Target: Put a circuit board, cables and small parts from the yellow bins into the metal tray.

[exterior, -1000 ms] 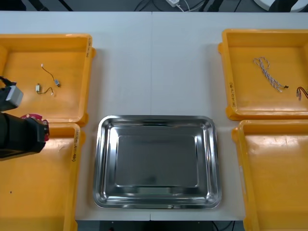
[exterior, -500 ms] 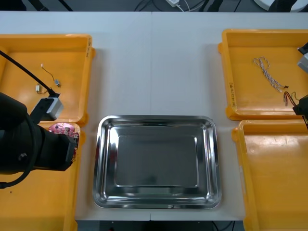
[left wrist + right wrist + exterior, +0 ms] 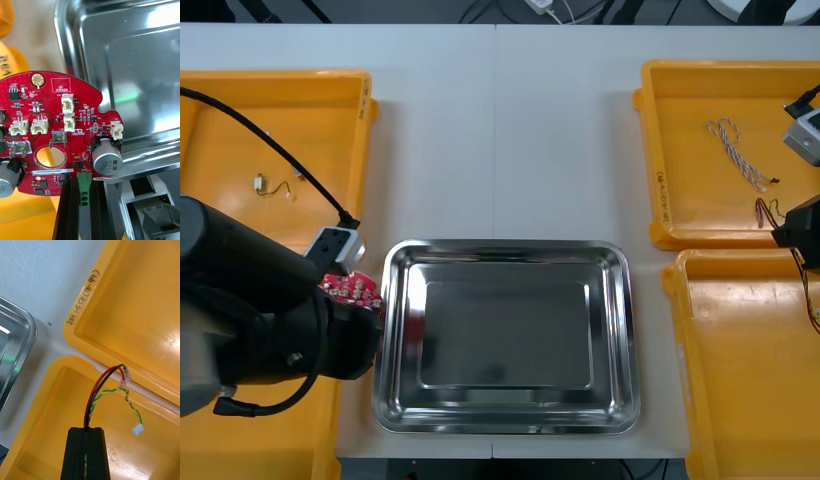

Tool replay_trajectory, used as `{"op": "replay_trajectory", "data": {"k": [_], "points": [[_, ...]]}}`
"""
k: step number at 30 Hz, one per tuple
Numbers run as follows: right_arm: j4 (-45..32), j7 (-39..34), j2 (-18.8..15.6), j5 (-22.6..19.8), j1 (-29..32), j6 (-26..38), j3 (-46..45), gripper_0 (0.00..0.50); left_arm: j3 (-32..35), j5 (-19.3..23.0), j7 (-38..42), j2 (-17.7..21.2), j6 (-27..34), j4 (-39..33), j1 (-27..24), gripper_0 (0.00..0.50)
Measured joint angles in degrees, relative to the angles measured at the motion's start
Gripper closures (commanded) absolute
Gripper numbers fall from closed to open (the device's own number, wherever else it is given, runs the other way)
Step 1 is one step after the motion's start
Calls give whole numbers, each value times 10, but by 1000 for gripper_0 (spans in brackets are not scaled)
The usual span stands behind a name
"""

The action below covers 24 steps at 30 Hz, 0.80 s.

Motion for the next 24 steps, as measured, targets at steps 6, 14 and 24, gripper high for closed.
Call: {"op": "replay_trajectory", "data": {"k": [6, 14, 24], "points": [[0, 0, 0, 0, 0, 0, 1, 500, -61, -46, 1, -16, 0, 0, -13, 500], [0, 0, 0, 0, -1, 0, 3, 500, -136, -105, 45, -39, -12, 7, -27, 500], [0, 0, 0, 0, -1, 0, 5, 500, -192, -156, 103, -68, -68, 63, -37, 500]]}}
